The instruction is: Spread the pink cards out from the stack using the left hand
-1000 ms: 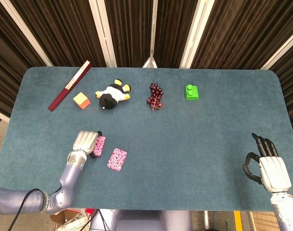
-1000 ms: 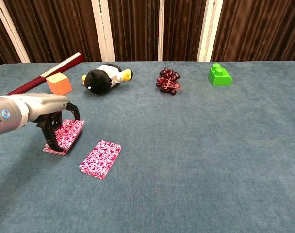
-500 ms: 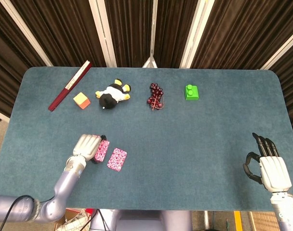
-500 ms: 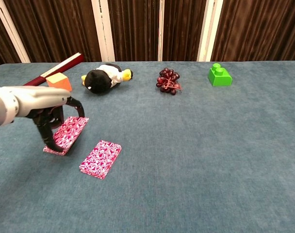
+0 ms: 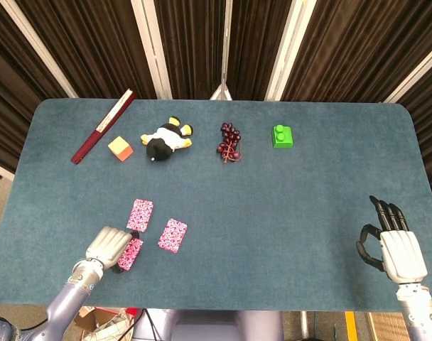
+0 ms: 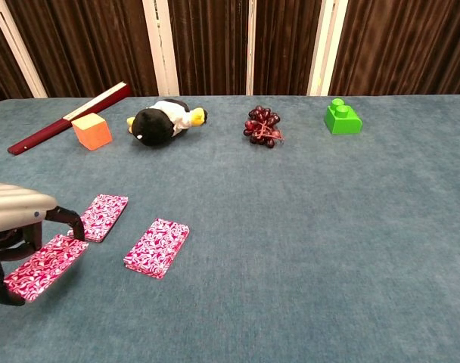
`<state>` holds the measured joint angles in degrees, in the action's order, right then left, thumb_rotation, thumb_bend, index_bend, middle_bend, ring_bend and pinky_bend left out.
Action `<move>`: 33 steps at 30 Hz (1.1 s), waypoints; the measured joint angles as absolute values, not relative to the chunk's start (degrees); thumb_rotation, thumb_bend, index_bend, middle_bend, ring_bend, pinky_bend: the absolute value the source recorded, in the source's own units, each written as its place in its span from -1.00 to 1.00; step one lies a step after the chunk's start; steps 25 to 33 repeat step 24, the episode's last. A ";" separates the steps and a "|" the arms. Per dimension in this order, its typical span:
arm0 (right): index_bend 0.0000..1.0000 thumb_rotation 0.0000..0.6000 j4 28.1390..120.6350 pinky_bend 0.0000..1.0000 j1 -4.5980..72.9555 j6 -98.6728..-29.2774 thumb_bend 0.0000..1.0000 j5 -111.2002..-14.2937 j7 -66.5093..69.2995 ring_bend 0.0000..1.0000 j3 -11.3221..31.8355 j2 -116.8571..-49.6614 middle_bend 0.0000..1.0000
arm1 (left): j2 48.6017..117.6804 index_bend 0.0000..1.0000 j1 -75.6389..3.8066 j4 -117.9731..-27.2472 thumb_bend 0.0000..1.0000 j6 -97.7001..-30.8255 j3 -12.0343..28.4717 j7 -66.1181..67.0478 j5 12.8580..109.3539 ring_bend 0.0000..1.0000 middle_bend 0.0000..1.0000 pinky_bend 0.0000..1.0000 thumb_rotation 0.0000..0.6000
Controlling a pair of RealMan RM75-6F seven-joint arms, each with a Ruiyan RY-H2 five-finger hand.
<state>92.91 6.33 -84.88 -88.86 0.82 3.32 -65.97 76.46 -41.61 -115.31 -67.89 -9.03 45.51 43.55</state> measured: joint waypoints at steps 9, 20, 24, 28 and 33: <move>-1.00 1.00 92.89 -0.86 6.47 -84.71 -0.18 -88.94 1.09 -1.00 3.32 -65.85 -1.00 | 76.66 -1.00 -40.03 -113.99 -0.99 -68.26 -8.82 43.70 45.86 0.42 0.39 0.71 1.00; -1.00 1.00 92.51 -0.86 6.36 -84.79 -0.18 -88.81 -0.46 -1.00 3.26 -65.85 -1.00 | 73.26 -1.00 -33.10 -114.61 -0.98 -77.85 -10.49 36.04 62.28 -1.00 -1.00 -1.00 1.00; -1.00 1.00 92.43 -0.88 6.23 -84.86 -0.18 -88.44 -1.70 -1.00 3.33 -65.89 -1.00 | 70.89 -1.00 -27.31 -111.75 -0.99 -86.55 -13.01 32.14 73.16 -1.00 -1.00 -1.00 1.00; -1.00 1.00 92.43 -0.88 6.23 -84.86 -0.18 -88.44 -1.70 -1.00 3.33 -65.89 -1.00 | 70.89 -1.00 -27.31 -111.75 -0.99 -86.55 -13.01 32.14 73.16 -1.00 -1.00 -1.00 1.00; -1.00 1.00 92.43 -0.88 6.23 -84.86 -0.18 -88.44 -1.70 -1.00 3.33 -65.89 -1.00 | 70.89 -1.00 -27.31 -111.75 -0.99 -86.55 -13.01 32.14 73.16 -1.00 -1.00 -1.00 1.00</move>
